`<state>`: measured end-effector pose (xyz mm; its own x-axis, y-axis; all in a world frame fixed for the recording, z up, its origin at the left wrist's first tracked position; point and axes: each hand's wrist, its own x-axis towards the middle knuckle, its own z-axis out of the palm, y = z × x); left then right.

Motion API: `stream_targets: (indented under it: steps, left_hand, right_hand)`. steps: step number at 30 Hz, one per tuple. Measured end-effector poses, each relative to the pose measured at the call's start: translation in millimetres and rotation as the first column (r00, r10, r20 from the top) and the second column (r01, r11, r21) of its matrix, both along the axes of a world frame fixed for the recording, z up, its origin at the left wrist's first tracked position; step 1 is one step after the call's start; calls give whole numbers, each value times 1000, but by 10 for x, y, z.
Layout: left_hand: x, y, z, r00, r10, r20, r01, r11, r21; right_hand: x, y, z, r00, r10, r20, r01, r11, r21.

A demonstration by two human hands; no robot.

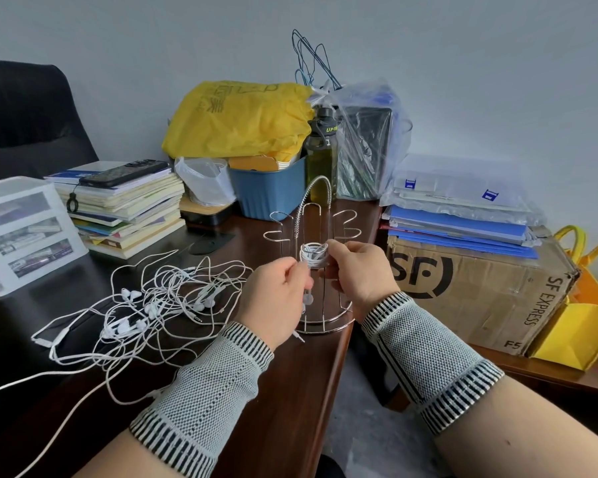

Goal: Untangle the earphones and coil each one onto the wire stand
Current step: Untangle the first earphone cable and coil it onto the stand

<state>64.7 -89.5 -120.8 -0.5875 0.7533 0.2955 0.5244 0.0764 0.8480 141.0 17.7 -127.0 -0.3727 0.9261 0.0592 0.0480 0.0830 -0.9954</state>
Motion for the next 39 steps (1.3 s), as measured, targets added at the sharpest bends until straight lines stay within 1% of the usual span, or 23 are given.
stream_targets:
  steps: [2,6,11,13,15,17,19,20,22,25,28,31,33,35,37,39]
  left_hand:
    - [-9,-4,-10,998,-1,-69,-3,998,-57]
    - [5,-3,1,996,17,-84,-25,995,-101]
    - [3,-20,8,986,-18,-166,-11,984,-175]
    - [12,-32,22,970,-58,-235,10,980,-201]
    - [30,-50,41,932,-104,-348,18,970,-241]
    - [48,-68,56,876,-135,-462,2,961,-276]
    - [55,-77,86,829,-158,-536,-18,951,-309]
    - [59,-75,101,810,-175,-560,-21,945,-326]
    - [76,-68,127,773,-196,-604,-33,937,-347]
    - [61,-65,133,739,-172,-652,-68,943,-326]
    - [8,-80,111,779,-138,-611,-60,955,-292]
    - [-42,-125,139,857,-138,-497,-6,961,-277]
    - [-98,-175,189,910,-193,-366,75,947,-312]
    - [-180,-230,260,924,-247,-293,146,934,-327]
    - [-259,-279,332,930,-252,-268,172,942,-287]
    - [-300,-291,376,947,-197,-252,149,969,-197]
  right_hand:
    - [17,-16,-14,999,-1,-32,0,1000,-22]
    - [34,-40,-15,998,-6,-61,6,1000,-12]
    - [88,-77,-73,991,22,-134,-18,999,32]
    - [130,-101,-127,985,71,-156,-52,991,121]
    - [179,-131,-181,970,171,-171,-120,955,271]
    - [237,-172,-224,962,256,-94,-190,875,445]
    - [270,-197,-250,966,256,33,-226,780,583]
    - [280,-199,-251,968,243,61,-229,754,616]
    - [281,-193,-235,972,228,58,-212,743,635]
    - [273,-168,-214,979,191,70,-189,722,665]
    - [276,-139,-201,983,163,83,-176,711,681]
    - [281,-137,-188,982,167,90,-184,724,664]
    - [285,-140,-192,983,172,69,-176,754,632]
    - [279,-143,-197,983,180,41,-171,802,573]
    - [250,-135,-208,983,185,-7,-157,856,493]
    - [206,-126,-220,986,159,-60,-117,892,436]
